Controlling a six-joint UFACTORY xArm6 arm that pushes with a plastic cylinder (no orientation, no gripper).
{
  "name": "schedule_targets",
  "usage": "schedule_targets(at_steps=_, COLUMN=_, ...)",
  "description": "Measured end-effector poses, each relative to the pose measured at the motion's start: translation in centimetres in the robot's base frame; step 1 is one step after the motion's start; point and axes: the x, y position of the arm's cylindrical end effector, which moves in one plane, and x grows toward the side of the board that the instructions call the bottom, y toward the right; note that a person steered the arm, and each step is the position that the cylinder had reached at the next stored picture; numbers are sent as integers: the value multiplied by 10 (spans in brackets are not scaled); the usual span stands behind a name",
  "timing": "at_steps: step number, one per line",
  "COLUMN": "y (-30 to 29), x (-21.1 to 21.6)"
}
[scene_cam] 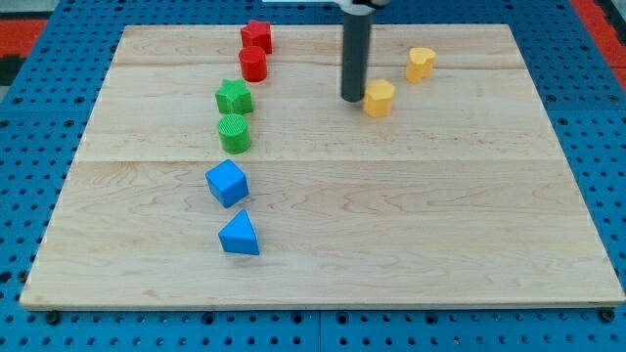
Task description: Push the red star left a bit
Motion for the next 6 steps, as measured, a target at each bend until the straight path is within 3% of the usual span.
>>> schedule_targets(at_steps=4, y=56, x=11)
schedule_targets(at_steps=5, y=-1, x=-30)
schedule_targets(at_steps=6, y=-17, x=-83)
